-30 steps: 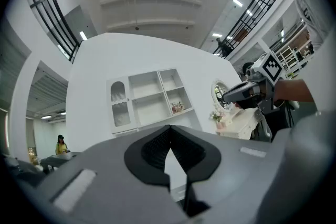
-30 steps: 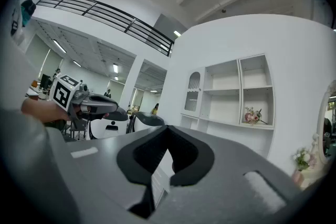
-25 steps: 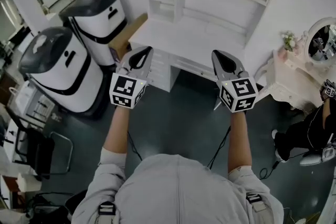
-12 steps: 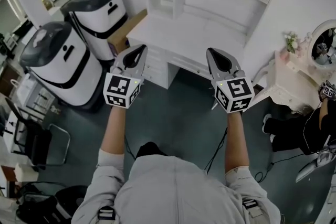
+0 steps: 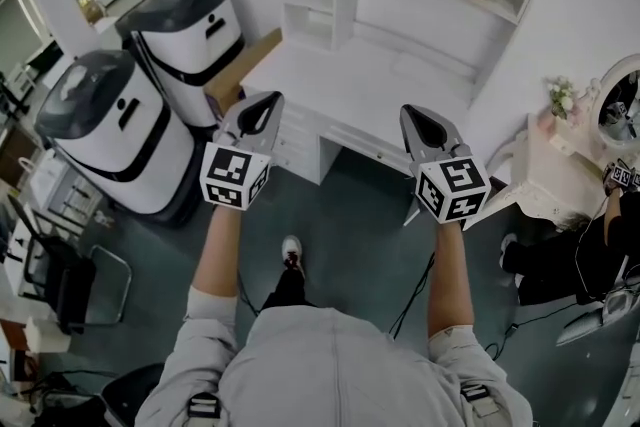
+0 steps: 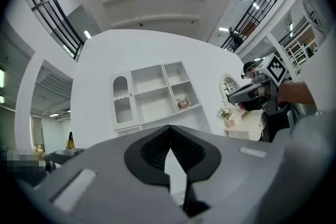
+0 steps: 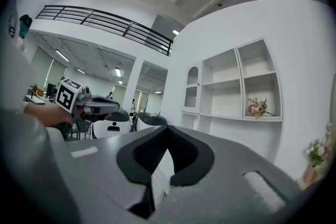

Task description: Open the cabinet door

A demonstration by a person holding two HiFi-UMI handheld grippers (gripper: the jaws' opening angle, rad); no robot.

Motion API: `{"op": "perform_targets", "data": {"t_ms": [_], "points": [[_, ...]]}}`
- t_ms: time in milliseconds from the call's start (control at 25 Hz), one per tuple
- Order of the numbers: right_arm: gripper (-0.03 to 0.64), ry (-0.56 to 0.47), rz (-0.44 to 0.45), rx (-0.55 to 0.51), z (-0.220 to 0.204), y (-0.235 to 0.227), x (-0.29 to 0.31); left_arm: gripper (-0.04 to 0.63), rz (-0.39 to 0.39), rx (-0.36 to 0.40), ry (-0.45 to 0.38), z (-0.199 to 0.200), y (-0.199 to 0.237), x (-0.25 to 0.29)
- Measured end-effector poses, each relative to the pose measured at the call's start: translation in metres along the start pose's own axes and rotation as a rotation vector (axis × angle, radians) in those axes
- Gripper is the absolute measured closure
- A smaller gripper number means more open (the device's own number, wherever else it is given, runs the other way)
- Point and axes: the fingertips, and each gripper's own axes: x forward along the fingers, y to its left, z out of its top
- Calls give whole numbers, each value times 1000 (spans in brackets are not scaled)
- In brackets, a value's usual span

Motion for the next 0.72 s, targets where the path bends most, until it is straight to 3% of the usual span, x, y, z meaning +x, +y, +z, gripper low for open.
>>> {"op": "perform_targets", "data": {"t_ms": [720], "points": [[615, -6, -56, -10, 27, -63, 221, 577, -73, 15, -55, -40, 171, 169]]}}
